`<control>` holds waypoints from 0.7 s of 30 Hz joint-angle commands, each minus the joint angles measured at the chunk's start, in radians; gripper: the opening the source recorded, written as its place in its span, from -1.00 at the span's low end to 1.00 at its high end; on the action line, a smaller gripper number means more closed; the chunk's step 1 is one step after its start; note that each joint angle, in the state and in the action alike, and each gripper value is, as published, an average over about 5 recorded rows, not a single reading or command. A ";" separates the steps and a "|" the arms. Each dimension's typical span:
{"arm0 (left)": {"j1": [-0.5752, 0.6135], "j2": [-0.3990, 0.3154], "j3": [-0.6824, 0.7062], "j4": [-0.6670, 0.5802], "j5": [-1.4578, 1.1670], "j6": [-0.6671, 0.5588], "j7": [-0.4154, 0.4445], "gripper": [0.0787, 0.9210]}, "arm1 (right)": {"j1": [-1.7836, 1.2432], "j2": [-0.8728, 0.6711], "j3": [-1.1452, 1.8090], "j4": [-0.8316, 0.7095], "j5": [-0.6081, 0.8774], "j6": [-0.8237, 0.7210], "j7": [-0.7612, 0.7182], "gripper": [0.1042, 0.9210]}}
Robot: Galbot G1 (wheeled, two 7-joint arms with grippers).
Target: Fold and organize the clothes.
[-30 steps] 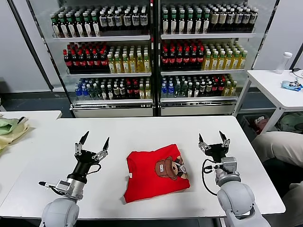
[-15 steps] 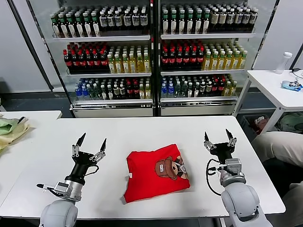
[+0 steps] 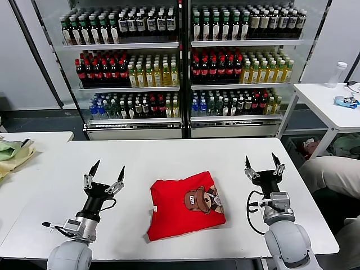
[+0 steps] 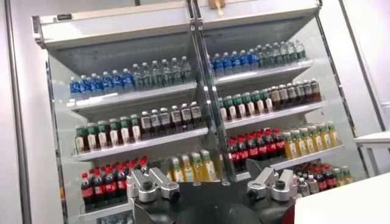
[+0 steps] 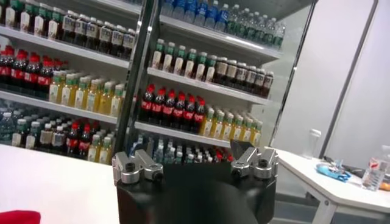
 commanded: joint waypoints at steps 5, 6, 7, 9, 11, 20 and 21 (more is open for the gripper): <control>-0.030 0.011 -0.001 0.029 0.000 0.002 -0.011 0.77 | 0.020 0.004 -0.003 -0.006 -0.015 0.008 0.004 0.76; -0.032 0.013 -0.002 0.033 0.000 0.002 -0.011 0.77 | 0.026 0.007 -0.005 -0.011 -0.022 0.008 0.004 0.76; -0.034 0.015 -0.002 0.037 0.000 0.002 -0.012 0.77 | 0.033 0.009 -0.007 -0.018 -0.032 0.009 0.004 0.76; -0.039 0.021 -0.005 0.044 0.000 0.001 -0.014 0.77 | 0.049 0.014 -0.011 -0.034 -0.052 0.013 0.003 0.76; -0.044 0.027 -0.007 0.050 -0.002 0.001 -0.015 0.77 | 0.064 0.017 -0.013 -0.050 -0.064 0.026 0.002 0.76; -0.089 0.049 0.000 0.086 -0.008 -0.012 -0.012 0.77 | 0.129 0.014 -0.015 -0.087 -0.075 0.062 -0.012 0.76; -0.095 0.049 0.000 0.091 -0.008 -0.017 -0.012 0.77 | 0.139 0.013 -0.016 -0.096 -0.080 0.062 -0.014 0.76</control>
